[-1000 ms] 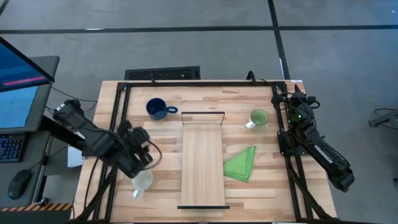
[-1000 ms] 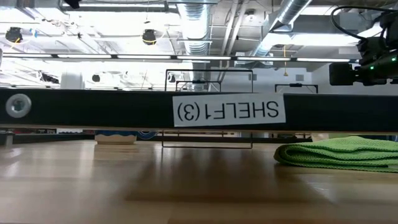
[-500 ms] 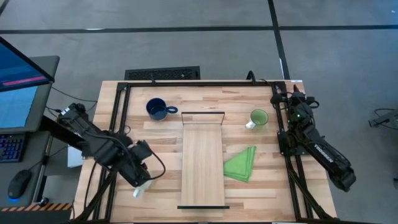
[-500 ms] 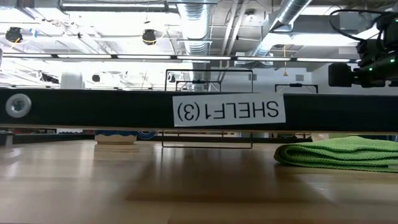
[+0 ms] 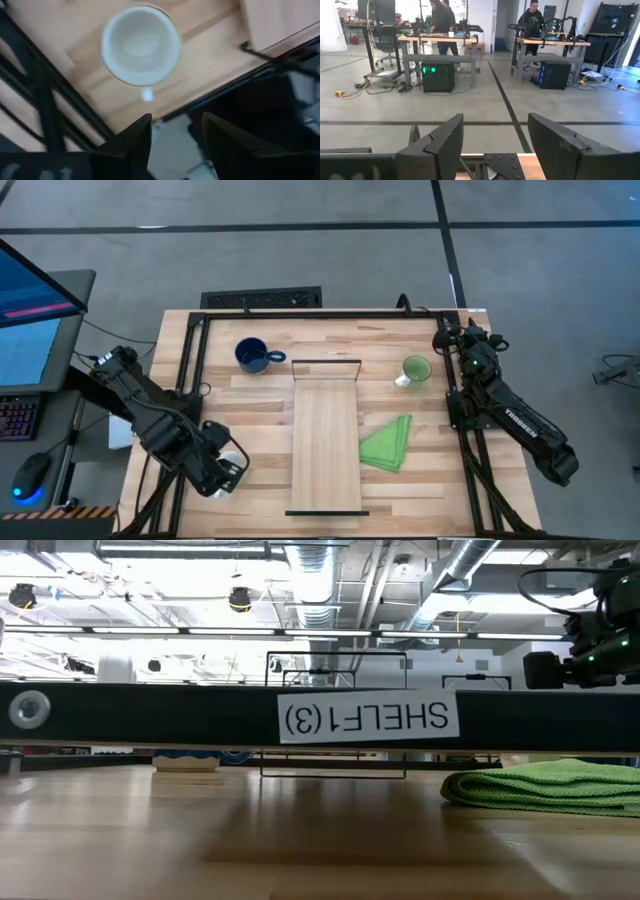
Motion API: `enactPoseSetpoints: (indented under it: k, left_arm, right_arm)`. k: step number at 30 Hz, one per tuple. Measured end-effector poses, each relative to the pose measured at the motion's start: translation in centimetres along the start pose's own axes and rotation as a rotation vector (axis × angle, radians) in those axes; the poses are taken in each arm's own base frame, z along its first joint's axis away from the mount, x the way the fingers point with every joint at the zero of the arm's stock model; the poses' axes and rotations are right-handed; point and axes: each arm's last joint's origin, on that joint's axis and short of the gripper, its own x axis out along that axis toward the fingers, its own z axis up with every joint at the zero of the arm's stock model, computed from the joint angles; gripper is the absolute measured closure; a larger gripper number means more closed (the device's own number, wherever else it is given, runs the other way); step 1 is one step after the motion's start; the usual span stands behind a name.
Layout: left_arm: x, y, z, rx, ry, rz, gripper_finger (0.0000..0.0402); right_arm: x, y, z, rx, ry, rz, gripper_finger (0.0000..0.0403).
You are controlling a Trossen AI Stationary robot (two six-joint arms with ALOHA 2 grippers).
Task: Stack small to large cups/mugs on shelf
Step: Put the yellow mug on the shelf
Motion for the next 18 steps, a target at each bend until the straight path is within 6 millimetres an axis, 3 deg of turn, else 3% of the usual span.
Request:
enactPoseSetpoints:
  k: [4,10,18]
  left_arm:
    - [1.5,-0.7,-0.6,-0.08,-0.005,0.058,0.0236]
    - [5.9,-2.4,-2.0,-0.082,0.068,0.242,0.0236]
    - [9.3,-4.7,-3.1,-0.12,0.087,0.244,0.0236]
  right_arm:
    - [0.0,0.0,0.0,-0.001,0.0,0.0,0.0158]
    - [0.0,0.0,0.0,0.0,0.0,-0.001,0.0158]
    - [0.0,0.0,0.0,0.0,0.0,0.0,0.0158]
